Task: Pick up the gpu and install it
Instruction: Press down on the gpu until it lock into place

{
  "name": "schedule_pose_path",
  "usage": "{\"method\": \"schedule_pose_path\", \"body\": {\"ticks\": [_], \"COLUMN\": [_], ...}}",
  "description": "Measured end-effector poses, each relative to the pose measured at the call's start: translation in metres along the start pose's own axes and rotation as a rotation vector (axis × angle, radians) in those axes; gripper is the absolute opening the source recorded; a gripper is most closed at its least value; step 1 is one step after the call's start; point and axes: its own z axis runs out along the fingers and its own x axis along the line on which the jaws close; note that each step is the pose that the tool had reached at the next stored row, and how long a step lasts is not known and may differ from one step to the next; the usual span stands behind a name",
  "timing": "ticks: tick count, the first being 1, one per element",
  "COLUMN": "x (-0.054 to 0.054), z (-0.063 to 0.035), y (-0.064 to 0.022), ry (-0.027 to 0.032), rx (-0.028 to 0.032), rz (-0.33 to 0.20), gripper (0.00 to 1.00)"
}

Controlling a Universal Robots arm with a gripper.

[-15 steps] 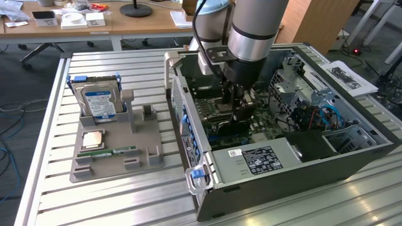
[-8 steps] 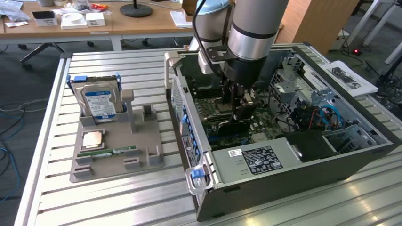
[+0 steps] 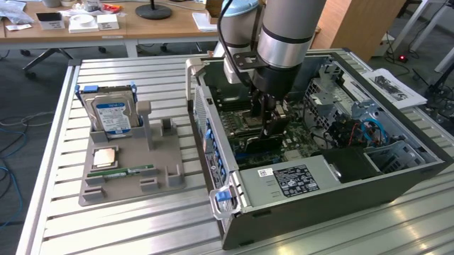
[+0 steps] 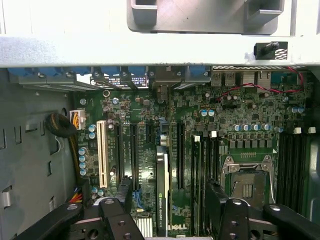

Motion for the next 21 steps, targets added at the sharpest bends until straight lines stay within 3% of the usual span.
{"method": "schedule_pose_path", "body": {"ticks": [2, 5, 11, 14, 21], "x": [0.0000, 0.0000, 0.0000, 0.0000, 0.0000], "z": [0.0000, 0.0000, 0.0000, 0.0000, 0.0005], "y": [0.0000, 0.0000, 0.0000, 0.0000, 0.0000], "ry": [0.0000, 0.0000, 0.0000, 0.0000, -0.0001], "rx": [0.0000, 0.0000, 0.0000, 0.0000, 0.0000], "rz": [0.000, 0.000, 0.000, 0.000, 0.000], "gripper": [0.68, 0.49, 0.32, 0.14, 0.11]}}
